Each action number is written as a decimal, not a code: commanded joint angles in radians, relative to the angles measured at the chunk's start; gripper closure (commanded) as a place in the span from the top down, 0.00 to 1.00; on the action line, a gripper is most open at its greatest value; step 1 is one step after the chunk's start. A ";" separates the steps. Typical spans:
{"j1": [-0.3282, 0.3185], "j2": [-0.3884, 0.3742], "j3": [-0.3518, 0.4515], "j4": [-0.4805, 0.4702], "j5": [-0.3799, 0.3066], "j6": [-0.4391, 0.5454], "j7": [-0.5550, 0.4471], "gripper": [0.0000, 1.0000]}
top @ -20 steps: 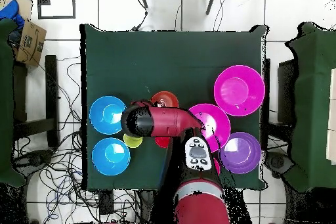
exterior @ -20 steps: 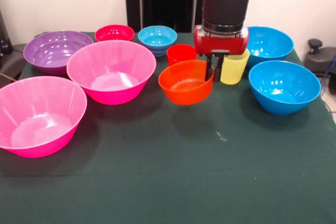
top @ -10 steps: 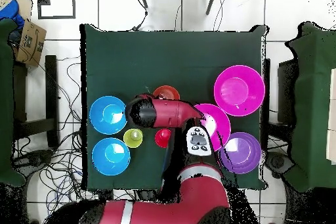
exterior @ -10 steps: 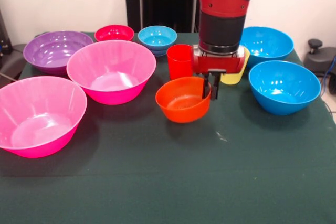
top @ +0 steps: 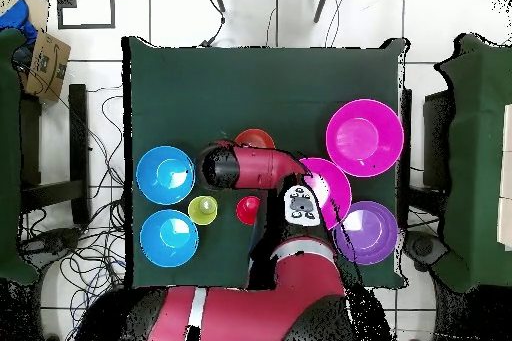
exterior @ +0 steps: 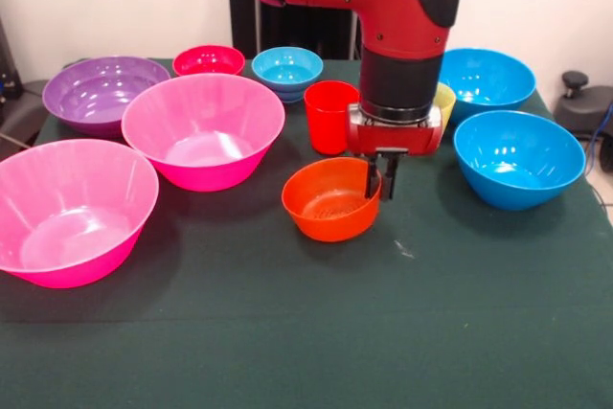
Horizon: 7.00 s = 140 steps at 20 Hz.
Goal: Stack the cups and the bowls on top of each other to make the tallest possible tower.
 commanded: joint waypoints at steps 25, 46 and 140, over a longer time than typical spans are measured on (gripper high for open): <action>0.002 0.055 0.034 -0.044 -0.079 0.037 0.028 1.00; 0.002 -0.018 0.058 -0.035 -0.052 0.131 0.013 1.00; 0.125 -0.004 0.030 0.042 -0.039 -0.124 0.122 1.00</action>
